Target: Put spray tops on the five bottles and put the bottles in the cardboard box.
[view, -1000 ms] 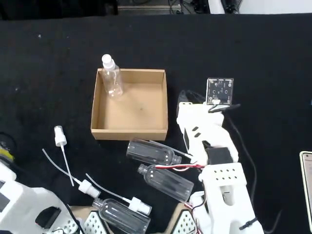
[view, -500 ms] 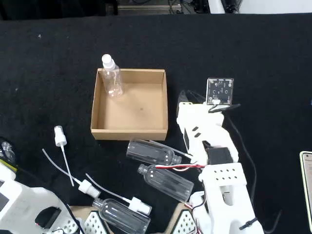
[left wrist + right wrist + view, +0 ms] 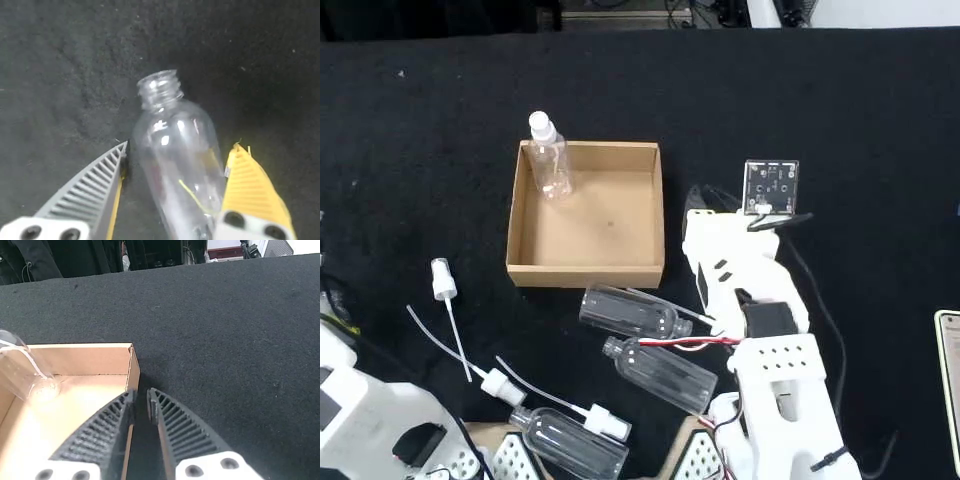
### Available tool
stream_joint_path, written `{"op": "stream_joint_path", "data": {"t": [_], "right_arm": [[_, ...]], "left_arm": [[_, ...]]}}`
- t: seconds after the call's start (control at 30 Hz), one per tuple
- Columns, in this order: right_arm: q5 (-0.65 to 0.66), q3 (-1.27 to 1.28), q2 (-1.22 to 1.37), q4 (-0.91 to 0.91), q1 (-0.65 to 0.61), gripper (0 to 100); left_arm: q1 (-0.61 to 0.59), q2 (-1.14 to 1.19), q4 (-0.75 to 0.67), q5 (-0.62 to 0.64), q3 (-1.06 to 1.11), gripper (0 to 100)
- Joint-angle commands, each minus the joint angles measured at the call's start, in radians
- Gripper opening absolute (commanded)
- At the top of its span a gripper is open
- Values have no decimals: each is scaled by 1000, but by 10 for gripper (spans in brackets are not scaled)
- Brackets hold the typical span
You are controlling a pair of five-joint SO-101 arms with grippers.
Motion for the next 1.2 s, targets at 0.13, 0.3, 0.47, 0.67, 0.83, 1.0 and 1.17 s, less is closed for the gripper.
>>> {"op": "stream_joint_path", "data": {"t": [0.13, 0.3, 0.47, 0.67, 0.83, 1.0, 1.17], "right_arm": [[-3, -25, -18, -28, -18, 11], [-3, -25, -18, -28, -18, 11], [-3, -27, -18, -28, -18, 11], [-3, -27, -18, -28, -17, 11], [-3, -27, -18, -28, -15, 11], [-3, -28, -18, -28, -15, 11], [-3, -28, -18, -28, -17, 11]], "left_arm": [[5, -17, -74, 14, 39, 273], [-7, -18, -55, 17, 35, 138], [-2, -18, 6, 25, 4, 61], [97, -18, 5, 222, -16, 108], [130, -8, 5, 267, -47, 241], [79, -18, 21, 249, -77, 310], [54, -15, 172, 135, -136, 310]]}}
